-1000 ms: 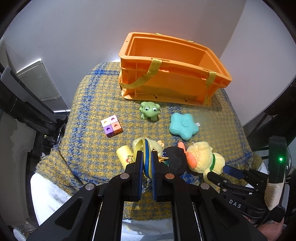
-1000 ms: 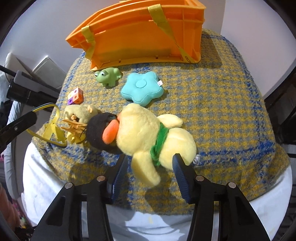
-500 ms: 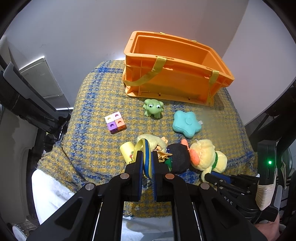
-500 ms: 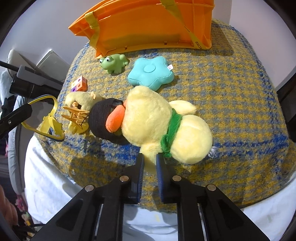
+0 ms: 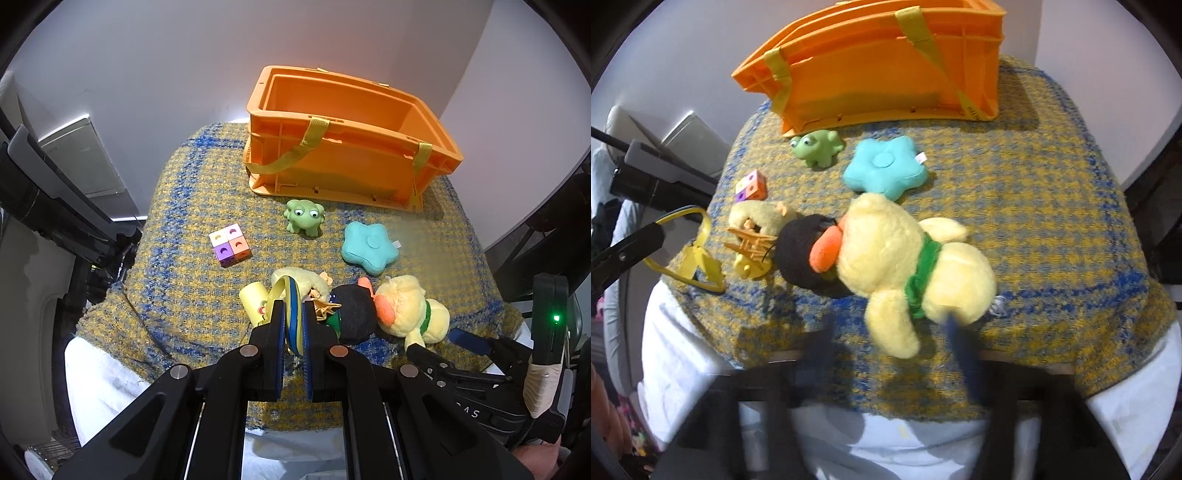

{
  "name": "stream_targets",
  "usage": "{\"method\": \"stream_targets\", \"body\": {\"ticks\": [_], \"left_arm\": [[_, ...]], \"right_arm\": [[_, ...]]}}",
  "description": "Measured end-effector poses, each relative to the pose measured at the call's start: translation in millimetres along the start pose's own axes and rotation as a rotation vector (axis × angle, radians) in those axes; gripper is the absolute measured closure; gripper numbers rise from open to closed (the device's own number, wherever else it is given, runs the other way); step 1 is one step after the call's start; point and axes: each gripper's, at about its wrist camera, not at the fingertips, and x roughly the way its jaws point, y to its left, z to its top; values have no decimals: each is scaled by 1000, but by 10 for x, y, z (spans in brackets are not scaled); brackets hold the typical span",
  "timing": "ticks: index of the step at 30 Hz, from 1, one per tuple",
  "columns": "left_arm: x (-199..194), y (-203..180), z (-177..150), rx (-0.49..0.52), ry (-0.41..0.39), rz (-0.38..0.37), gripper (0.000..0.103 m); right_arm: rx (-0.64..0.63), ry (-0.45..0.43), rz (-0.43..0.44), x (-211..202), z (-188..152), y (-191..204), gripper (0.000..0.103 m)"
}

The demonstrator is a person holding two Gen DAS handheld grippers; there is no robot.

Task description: Organize objects

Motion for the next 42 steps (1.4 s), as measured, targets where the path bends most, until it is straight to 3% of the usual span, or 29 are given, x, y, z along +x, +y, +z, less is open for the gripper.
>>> {"method": "stream_targets", "body": {"ticks": [5, 9, 11, 13, 15, 29, 42], "left_arm": [[3, 30, -2, 1, 2, 10, 93], [45, 66, -11, -2, 16, 24, 93], [63, 79, -12, -5, 20, 29, 93], [73, 89, -14, -5, 24, 29, 93], [75, 84, -17, 2, 27, 25, 93], [-106, -22, 89, 42, -4, 9, 93], [-304, -317, 495, 131, -57, -39, 93]], "right_arm": [[8, 16, -13, 66, 7, -4, 31], [9, 41, -6, 152, -10, 8, 40], [4, 52, -5, 202, -6, 18, 50], [4, 70, 7, 256, -11, 18, 72], [-18, 78, 11, 296, -24, 14, 87], [-69, -61, -19, -214, 99, 90, 91], [-105, -246, -31, -881, 608, 207, 91]]}}
